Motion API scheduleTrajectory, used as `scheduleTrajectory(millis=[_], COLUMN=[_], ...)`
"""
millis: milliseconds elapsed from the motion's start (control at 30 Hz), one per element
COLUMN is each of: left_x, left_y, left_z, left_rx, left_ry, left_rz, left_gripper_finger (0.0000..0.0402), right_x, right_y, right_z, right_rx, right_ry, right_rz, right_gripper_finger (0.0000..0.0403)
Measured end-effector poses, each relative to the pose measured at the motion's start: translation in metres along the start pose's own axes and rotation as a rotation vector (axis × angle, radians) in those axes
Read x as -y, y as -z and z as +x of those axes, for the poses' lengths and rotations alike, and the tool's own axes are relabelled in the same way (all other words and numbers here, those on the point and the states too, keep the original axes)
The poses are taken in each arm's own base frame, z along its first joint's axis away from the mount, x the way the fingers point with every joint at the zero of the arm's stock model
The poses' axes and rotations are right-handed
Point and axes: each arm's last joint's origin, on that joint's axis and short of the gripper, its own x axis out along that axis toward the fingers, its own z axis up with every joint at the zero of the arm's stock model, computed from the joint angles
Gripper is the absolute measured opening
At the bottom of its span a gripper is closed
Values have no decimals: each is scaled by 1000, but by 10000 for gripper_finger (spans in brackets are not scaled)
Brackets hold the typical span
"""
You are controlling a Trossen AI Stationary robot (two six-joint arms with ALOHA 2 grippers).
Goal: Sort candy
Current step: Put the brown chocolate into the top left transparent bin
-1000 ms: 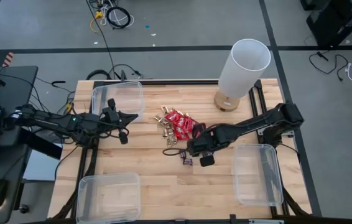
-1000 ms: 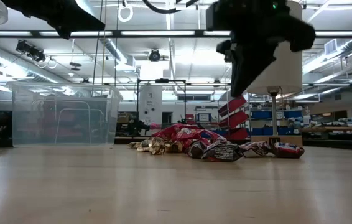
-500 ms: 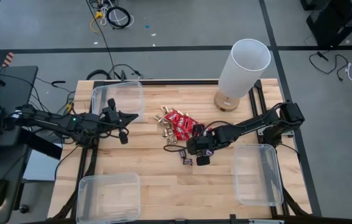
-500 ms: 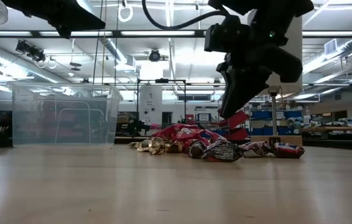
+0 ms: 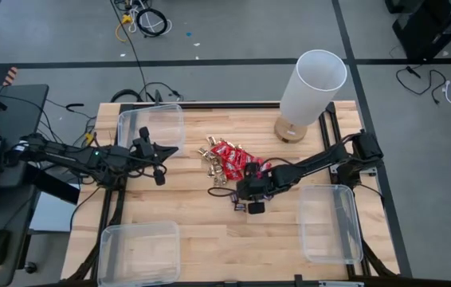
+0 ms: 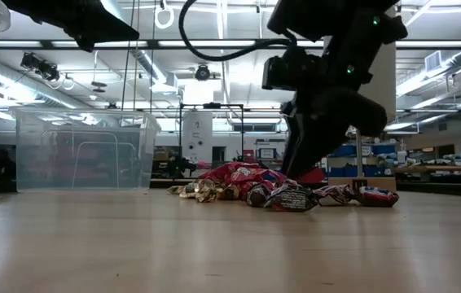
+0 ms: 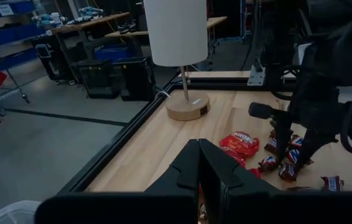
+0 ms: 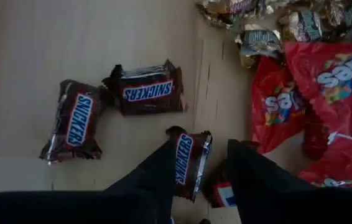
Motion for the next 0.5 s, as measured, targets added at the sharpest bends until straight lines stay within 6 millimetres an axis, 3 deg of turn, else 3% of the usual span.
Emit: scheduleTrajectory(millis=[267, 500], left_x=[0, 0], left_y=[0, 0], left_z=[0, 0], left_rx=[-1, -4], left_ry=[0, 0], left_rz=[1, 0], left_gripper_finger=[7, 7], right_x=[0, -4], right_y=[5, 10], right_z=[3, 22], right_rx=[-26, -68], right_ry=[3, 1], right_rz=[31, 33], right_gripper_finger=[144, 144])
